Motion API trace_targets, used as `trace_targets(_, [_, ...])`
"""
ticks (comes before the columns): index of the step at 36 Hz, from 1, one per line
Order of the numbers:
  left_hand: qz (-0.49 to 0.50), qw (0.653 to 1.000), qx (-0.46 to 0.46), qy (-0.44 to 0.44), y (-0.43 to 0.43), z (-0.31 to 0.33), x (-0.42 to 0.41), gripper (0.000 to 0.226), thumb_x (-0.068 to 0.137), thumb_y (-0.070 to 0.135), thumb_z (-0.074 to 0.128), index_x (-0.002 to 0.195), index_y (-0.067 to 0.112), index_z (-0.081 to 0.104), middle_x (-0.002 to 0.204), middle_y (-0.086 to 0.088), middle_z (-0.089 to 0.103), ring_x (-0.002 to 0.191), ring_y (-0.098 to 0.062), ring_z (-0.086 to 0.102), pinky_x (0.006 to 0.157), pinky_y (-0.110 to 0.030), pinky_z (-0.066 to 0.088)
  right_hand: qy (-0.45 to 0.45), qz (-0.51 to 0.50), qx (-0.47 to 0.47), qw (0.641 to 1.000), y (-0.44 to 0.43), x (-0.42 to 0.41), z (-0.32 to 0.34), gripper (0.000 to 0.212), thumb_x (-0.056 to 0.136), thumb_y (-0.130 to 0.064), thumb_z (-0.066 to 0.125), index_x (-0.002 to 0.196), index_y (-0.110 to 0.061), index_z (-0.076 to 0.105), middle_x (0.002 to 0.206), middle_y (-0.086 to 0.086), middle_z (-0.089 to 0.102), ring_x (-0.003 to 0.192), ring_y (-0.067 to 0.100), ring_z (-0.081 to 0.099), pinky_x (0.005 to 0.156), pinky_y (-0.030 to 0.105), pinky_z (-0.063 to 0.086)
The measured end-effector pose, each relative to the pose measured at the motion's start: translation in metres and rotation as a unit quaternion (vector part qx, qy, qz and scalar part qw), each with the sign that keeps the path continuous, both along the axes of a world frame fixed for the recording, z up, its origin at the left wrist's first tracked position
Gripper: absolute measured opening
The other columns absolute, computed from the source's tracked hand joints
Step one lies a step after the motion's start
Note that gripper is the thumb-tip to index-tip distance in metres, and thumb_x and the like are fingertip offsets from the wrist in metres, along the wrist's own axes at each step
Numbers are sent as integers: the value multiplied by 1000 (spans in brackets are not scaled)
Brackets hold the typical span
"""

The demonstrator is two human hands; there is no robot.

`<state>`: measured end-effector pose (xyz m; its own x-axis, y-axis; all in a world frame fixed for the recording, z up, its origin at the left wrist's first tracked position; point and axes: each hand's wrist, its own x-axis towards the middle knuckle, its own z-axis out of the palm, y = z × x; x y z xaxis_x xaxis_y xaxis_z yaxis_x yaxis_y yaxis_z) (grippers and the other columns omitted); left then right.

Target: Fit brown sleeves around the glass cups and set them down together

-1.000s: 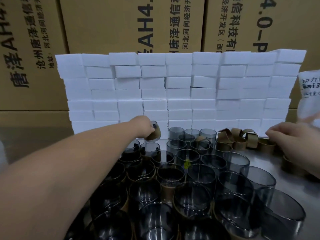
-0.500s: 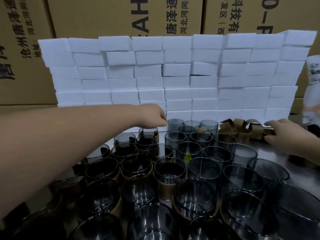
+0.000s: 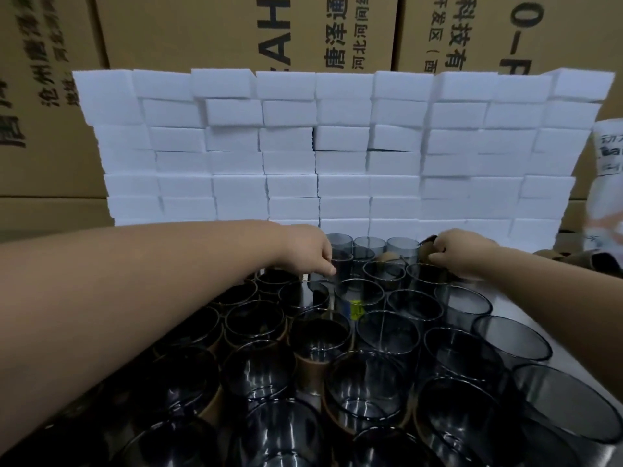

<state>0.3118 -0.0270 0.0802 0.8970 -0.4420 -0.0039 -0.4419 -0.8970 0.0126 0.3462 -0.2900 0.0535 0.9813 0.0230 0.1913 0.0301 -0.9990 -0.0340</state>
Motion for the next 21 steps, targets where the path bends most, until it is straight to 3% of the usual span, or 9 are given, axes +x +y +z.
trace_targets(2, [15,999,-42,-26,5,4,-2,25,92,34,52,92,13,65,71,5,52,75,-15,49,65,-25,33,-8,-7,11,1000,-4,0,2,16,92,-19,49,88,-11,61,98,11,58,90,28,54,69,27,37])
trace_targets(5, [48,986,-147,-70,11,11,-6,30,93,31,50,68,16,55,75,-2,53,70,-18,49,59,-27,33,-24,-31,97,995,-9,-11,8,25,83,-2,46,62,-12,54,79,16,59,73,29,53,62,31,40])
trace_targets(8, [88,947,-292,-97,14,19,-20,32,92,26,50,62,19,48,72,-4,52,63,-16,47,53,-27,31,-87,-45,192,976,-10,-30,18,17,83,0,41,76,7,55,89,27,59,76,40,56,61,39,45])
trace_targets(10, [116,905,-401,-76,12,24,-35,27,92,22,47,66,18,51,83,-11,59,76,-25,55,63,-31,40,-140,-43,244,959,-7,-46,26,20,88,-10,40,72,-1,48,78,19,55,64,30,47,52,31,35])
trace_targets(12, [139,827,-543,-36,6,26,-53,25,92,19,45,68,15,52,92,-18,62,86,-30,59,74,-37,45,-182,-25,309,933,2,-66,36,24,91,-20,44,70,-8,44,68,9,49,58,21,43,51,29,30])
trace_targets(15, [189,634,-749,39,-2,29,-86,19,92,18,44,73,16,49,78,-7,61,66,-24,58,56,-26,42,-205,10,437,876,26,-102,50,22,86,-30,58,79,-11,50,68,3,50,58,18,47,51,29,34])
trace_targets(17, [200,512,-830,95,-5,31,-110,19,93,21,39,78,18,49,72,-3,57,57,-20,56,43,-18,37,-218,40,517,827,46,-132,60,21,84,-30,62,79,-14,50,71,1,50,60,17,47,53,28,36])
trace_targets(19, [204,412,-876,147,-6,31,-132,20,92,22,33,86,15,50,77,-6,53,52,-19,54,40,-15,33,-222,65,624,747,66,-161,68,20,90,-30,55,77,-16,51,77,0,56,68,16,55,62,28,43])
trace_targets(21, [209,349,-897,174,-7,30,-154,21,90,20,29,85,13,48,75,-6,51,50,-18,51,42,-16,33,-201,71,720,661,83,-192,73,29,98,-33,41,76,-17,52,82,0,62,71,12,60,66,27,46])
